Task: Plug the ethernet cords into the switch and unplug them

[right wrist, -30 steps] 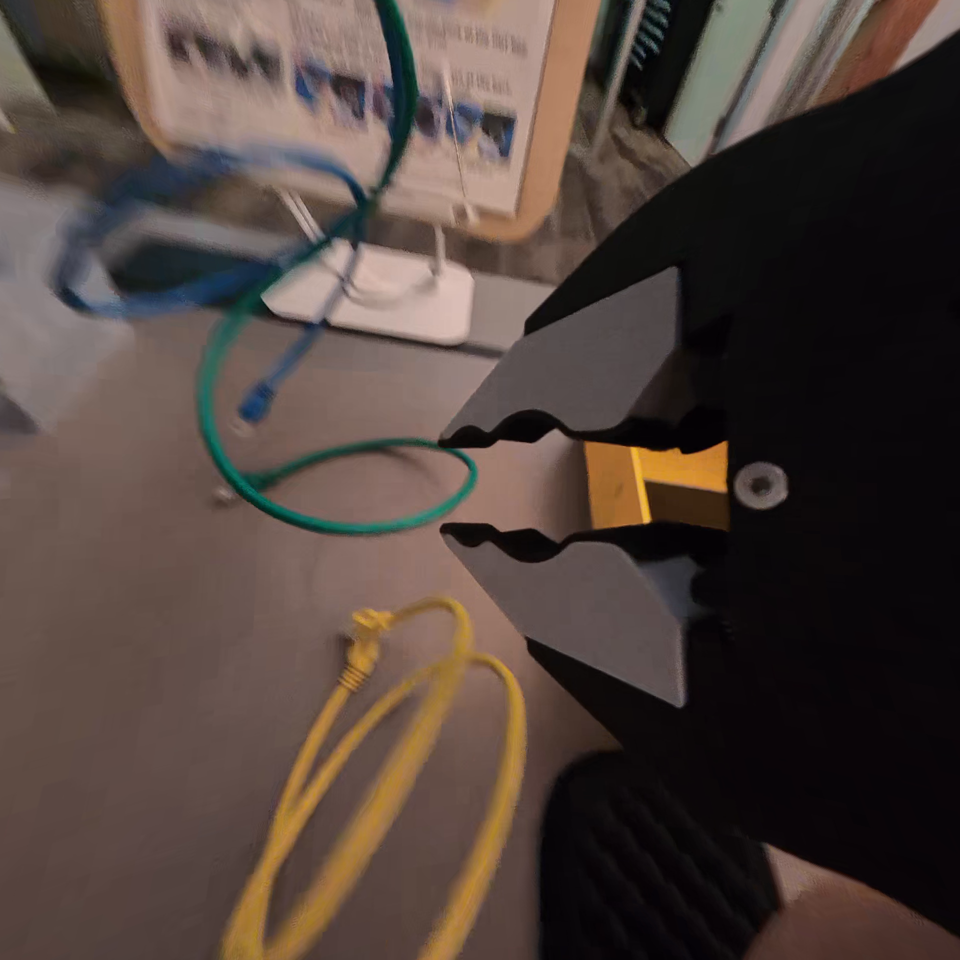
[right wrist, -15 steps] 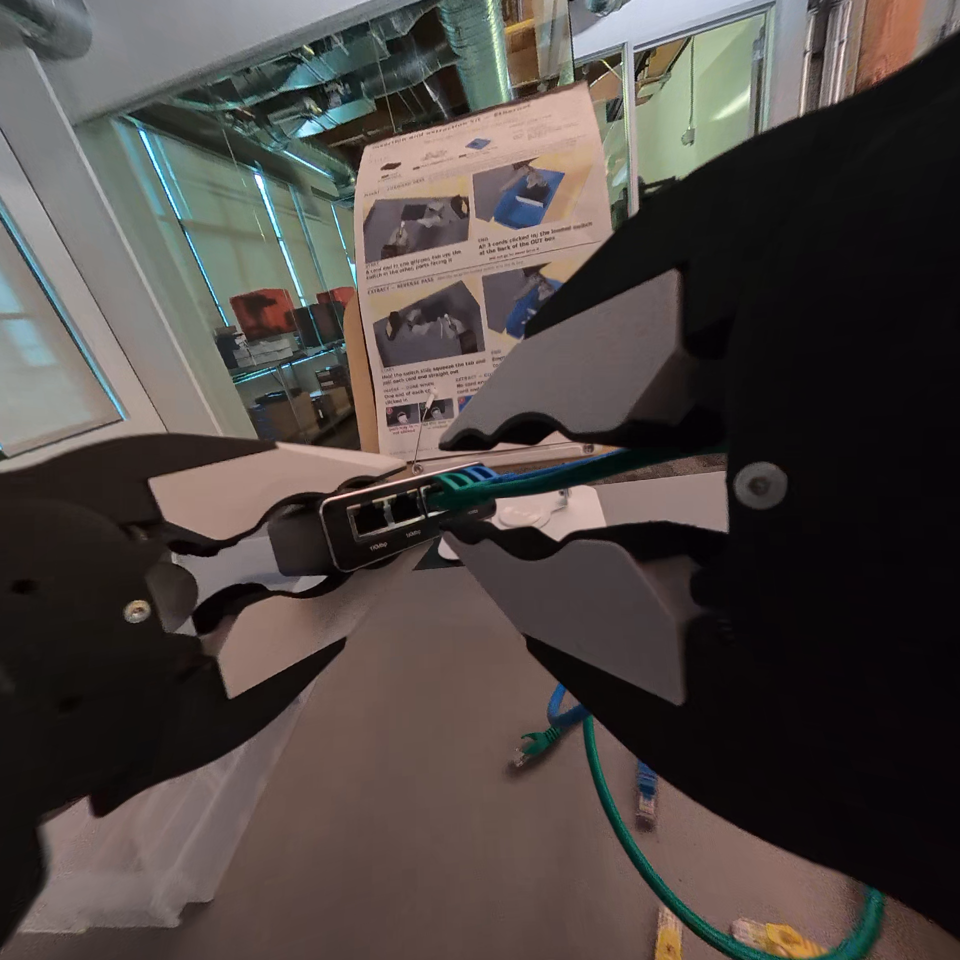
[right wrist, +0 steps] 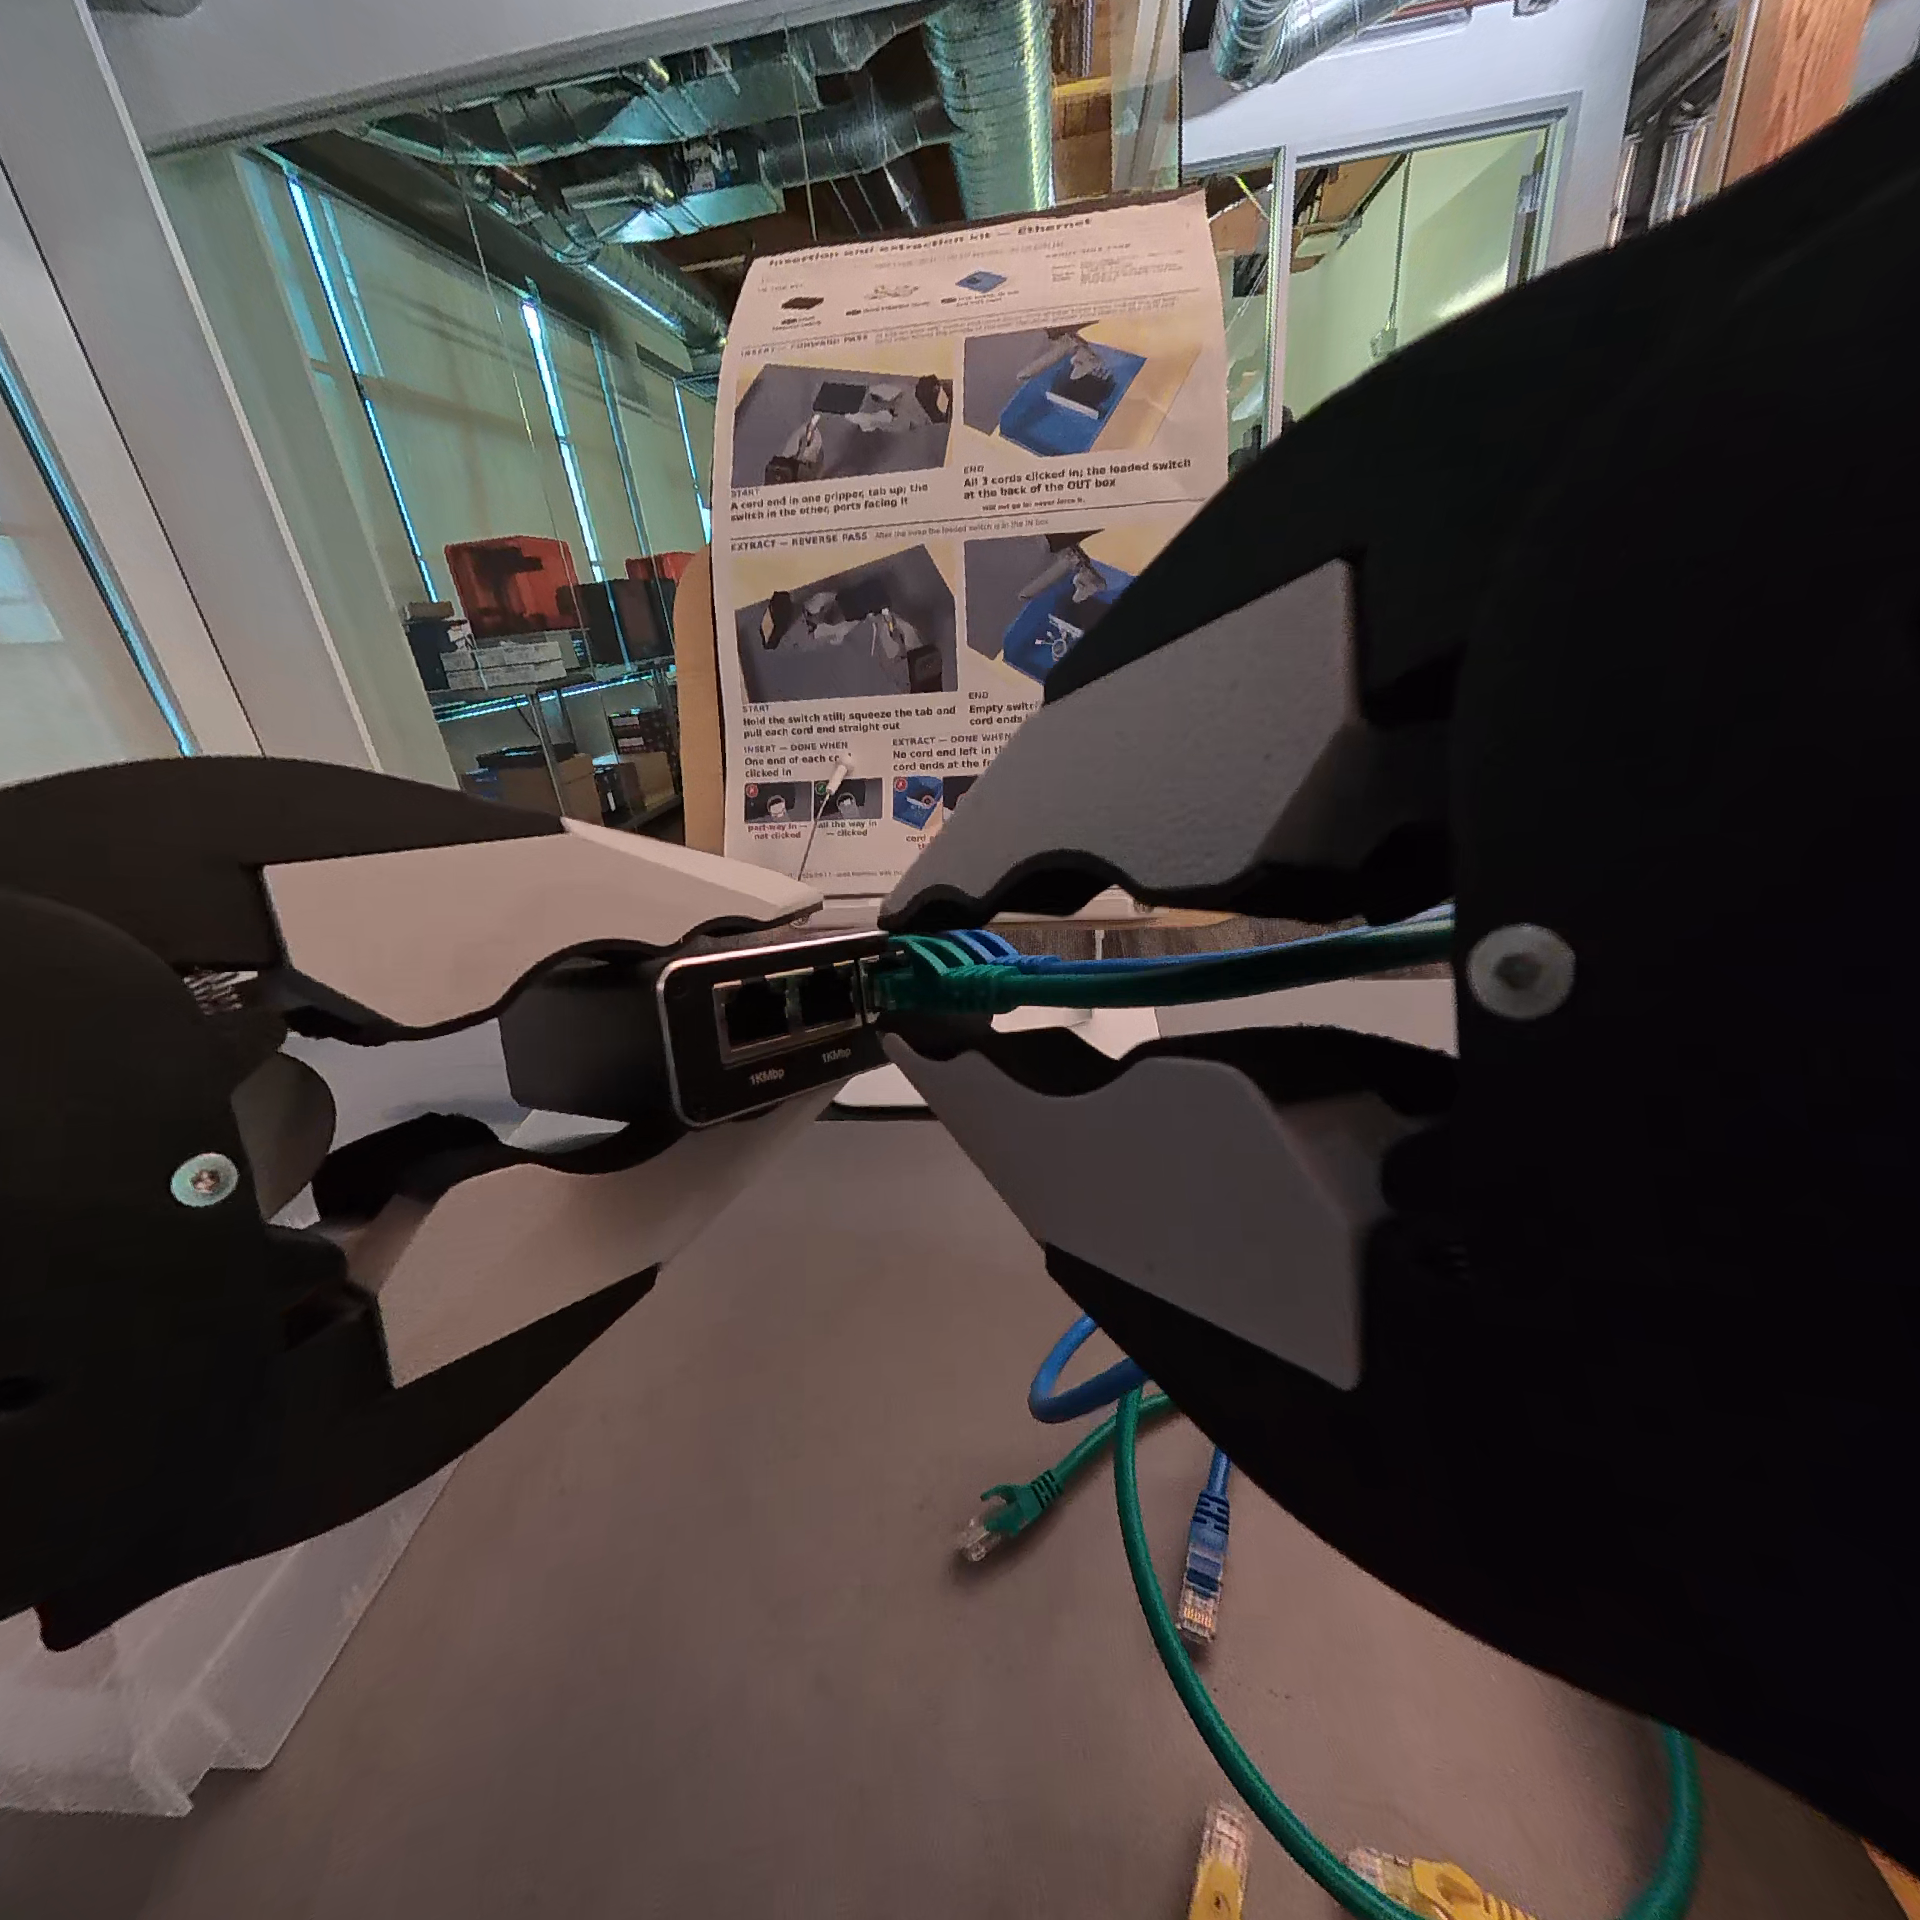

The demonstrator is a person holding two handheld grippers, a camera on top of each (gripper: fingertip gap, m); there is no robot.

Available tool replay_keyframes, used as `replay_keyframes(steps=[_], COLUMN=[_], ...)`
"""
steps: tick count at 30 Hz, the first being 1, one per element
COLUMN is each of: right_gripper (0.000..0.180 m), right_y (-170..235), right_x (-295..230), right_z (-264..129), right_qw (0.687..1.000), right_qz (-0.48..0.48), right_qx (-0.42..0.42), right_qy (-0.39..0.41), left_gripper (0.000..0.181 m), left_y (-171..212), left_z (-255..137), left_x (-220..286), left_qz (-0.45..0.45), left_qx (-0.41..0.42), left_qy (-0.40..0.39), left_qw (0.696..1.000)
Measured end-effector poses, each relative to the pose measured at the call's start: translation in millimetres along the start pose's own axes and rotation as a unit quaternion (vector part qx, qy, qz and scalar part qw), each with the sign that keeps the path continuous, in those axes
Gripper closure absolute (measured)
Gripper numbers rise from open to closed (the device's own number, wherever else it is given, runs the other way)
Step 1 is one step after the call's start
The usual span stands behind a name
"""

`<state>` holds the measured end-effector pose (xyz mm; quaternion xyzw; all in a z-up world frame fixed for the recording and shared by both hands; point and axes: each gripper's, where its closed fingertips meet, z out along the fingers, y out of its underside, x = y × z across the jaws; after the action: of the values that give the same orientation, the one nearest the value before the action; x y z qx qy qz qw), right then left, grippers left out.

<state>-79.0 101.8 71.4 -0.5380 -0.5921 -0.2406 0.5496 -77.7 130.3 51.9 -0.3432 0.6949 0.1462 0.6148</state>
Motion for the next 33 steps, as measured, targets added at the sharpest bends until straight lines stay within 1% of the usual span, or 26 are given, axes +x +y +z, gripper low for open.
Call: replay_keyframes(steps=[10, 13, 14, 16, 20, 24, 33], right_gripper=[0.161, 0.157, 0.158, 0.163, 0.163, 0.161, 0.164], right_y=[2, 17, 15, 9, 5, 8, 6], right_x=[-3, -5, 0, 0, -6, -10, -12], right_z=[-3, -4, -5, -6, -6, -4, -5], right_qw=[1.0, 0.998, 0.999, 1.0, 1.0, 0.999, 0.999], right_qz=[-0.006, 0.003, 0.0, -0.01, -0.007, -0.001, -0.017], right_qx=[-0.013, -0.049, -0.037, -0.011, 0.002, -0.005, 0.003], right_qy=[-0.012, -0.028, -0.011, -0.007, -0.025, -0.039, -0.031], left_gripper=[0.148, 0.148, 0.148, 0.148, 0.148, 0.148, 0.148], left_y=[-2, -2, -2, -3, -3, -6, -8], left_z=[0, -1, -2, -4, -3, -1, -3], left_x=[3, 1, 0, -2, 1, 7, 6], left_qz=[0.009, 0.01, 0.009, 0.008, 0.016, 0.025, 0.026], left_qx=[0.0, 0.0, 0.002, 0.004, 0.002, 0.004, 0.0], left_qy=[0.004, -0.001, -0.001, -0.005, 0.002, 0.008, 0.012], left_qw=[1.0, 1.0, 1.0, 1.0, 1.0, 1.0, 1.0])
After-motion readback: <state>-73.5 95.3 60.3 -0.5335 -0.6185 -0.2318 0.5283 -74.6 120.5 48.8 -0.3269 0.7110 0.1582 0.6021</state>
